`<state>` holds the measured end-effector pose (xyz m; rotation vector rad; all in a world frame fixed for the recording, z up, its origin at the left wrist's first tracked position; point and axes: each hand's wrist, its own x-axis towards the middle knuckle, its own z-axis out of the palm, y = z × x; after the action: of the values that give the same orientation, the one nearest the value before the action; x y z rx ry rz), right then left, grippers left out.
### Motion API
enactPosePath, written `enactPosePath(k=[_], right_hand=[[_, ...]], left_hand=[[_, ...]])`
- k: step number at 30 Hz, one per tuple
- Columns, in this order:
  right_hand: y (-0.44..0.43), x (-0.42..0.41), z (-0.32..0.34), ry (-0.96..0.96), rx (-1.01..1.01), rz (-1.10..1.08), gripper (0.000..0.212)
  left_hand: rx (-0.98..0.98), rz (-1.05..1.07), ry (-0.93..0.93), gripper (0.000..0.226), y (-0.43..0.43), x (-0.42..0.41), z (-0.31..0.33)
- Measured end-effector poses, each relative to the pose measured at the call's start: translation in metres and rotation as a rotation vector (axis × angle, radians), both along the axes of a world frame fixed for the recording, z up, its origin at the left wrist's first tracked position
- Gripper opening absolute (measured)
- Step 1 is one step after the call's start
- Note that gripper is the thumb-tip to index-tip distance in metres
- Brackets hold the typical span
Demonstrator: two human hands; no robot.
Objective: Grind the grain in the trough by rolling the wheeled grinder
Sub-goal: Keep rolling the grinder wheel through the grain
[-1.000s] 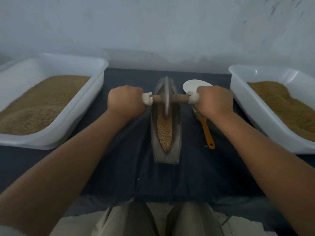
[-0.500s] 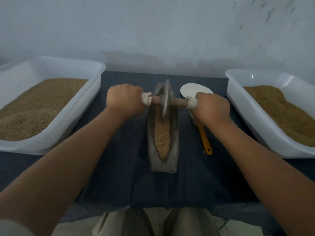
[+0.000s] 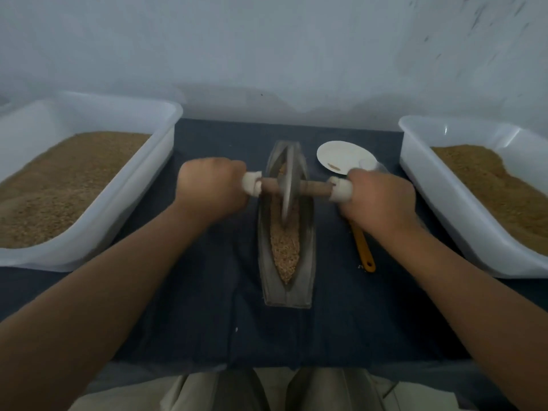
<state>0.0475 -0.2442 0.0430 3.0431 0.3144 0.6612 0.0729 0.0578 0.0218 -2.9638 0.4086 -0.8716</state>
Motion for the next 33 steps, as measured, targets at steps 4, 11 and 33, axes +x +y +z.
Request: enactPosePath(k=[4,11,33], right_hand=[[0.013,0.039,0.021,0.084,-0.047,-0.108,0.022],[-0.012,-0.05,0.001,-0.012,-0.008,0.09,0.022],[-0.019,-0.067,-0.002,-0.065,0.023,0.137,0.024]], left_hand=[[-0.055,0.066,0.093,0.047,-0.011,0.03,0.015],[-0.018,-0.151,-0.071,0.036,0.014,-0.056,-0.002],[-0.038,-0.139,-0.146,0.04,0.017,-0.08,-0.006]])
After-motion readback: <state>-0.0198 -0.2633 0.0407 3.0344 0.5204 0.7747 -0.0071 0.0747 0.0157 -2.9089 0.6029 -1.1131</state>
